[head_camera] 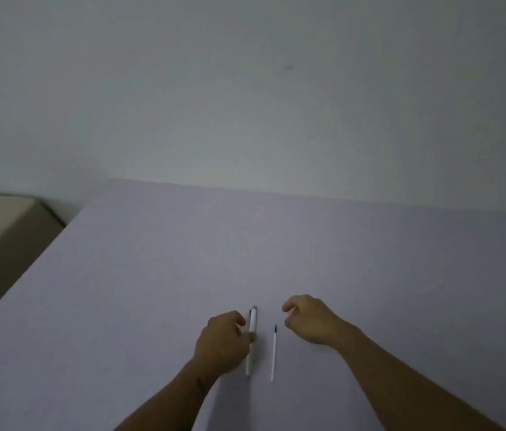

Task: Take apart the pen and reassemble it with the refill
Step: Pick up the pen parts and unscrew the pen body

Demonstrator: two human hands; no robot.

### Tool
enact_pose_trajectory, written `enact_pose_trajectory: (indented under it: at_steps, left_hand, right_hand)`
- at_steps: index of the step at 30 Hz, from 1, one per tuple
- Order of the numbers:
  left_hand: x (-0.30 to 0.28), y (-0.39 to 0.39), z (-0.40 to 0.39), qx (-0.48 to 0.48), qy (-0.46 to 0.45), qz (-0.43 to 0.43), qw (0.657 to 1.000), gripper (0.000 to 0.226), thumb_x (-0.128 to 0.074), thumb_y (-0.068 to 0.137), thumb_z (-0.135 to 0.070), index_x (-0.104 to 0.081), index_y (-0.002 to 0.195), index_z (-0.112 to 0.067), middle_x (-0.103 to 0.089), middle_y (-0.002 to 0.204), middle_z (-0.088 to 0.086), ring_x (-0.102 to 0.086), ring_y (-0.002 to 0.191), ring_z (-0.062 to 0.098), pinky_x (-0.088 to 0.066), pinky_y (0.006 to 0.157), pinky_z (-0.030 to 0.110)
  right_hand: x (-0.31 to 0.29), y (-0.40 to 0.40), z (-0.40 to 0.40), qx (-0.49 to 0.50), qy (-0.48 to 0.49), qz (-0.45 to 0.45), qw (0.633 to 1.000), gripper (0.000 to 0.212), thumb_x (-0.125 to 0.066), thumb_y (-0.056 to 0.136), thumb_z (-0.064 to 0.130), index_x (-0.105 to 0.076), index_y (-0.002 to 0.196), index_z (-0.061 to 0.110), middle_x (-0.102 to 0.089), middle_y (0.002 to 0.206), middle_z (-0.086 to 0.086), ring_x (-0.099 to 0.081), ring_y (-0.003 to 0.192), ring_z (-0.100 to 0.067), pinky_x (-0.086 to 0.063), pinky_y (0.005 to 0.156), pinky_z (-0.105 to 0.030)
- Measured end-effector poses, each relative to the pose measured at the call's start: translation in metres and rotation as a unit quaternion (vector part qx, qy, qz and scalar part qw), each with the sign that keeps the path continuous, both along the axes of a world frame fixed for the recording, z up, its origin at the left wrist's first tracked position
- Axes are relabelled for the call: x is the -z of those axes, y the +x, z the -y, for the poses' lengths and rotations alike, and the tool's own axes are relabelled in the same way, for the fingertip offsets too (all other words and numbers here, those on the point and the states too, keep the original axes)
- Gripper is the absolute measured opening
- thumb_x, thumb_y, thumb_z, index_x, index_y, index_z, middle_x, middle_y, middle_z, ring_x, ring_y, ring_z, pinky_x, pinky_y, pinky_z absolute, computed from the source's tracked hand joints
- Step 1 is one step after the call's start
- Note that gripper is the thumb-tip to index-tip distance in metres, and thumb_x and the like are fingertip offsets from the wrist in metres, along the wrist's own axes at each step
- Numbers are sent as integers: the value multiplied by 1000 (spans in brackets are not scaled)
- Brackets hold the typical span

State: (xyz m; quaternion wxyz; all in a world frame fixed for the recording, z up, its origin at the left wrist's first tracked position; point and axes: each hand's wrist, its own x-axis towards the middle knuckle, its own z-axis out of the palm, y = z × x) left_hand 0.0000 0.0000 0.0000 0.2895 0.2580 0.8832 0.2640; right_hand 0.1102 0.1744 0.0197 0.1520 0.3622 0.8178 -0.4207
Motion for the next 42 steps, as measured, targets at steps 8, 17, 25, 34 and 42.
enact_pose_trajectory:
  at_steps: [8,17,25,34,42]
  left_hand:
    - [28,10,-10,14,-106,-47,993,37,-67,71,-57,-46,78,-27,-59,79,-6,-56,67,14,-41,55,28]
    - [32,5,-13,9,-81,-51,995,16,-54,80,-37,-54,78,-22,-64,86,2,-62,75,23,-54,67,34]
    - [12,-5,1,52,-17,-147,988,16,-57,84,-39,-54,81,-23,-61,80,-3,-58,70,21,-52,62,35]
    - [-5,-23,8,33,-31,-155,987,14,-59,87,-32,-55,79,-21,-58,74,-4,-54,61,15,-45,54,28]
    - [8,-32,39,28,-84,-108,990,13,-53,88,-28,-56,82,-18,-57,78,-4,-54,65,16,-45,57,29]
  right_hand:
    - [22,-9,3,16,-1,9,1000,36,-55,88,17,-66,122,20,-66,122,-7,-64,106,-22,-51,89,-27]
    - [35,-28,13,93,-18,-34,995,23,-59,87,20,-75,95,5,-75,92,-9,-69,85,-24,-56,75,-34]
    - [22,-60,26,226,-132,-98,960,27,-69,81,29,-73,72,4,-70,67,-9,-55,54,-20,-45,54,-31]
    - [17,-86,49,315,-125,-124,933,19,-64,76,16,-71,66,2,-65,58,-10,-56,47,-22,-48,51,-30]
    - [26,-83,30,191,-34,-35,980,16,-59,71,7,-73,78,5,-72,72,-11,-70,65,-28,-60,57,-34]
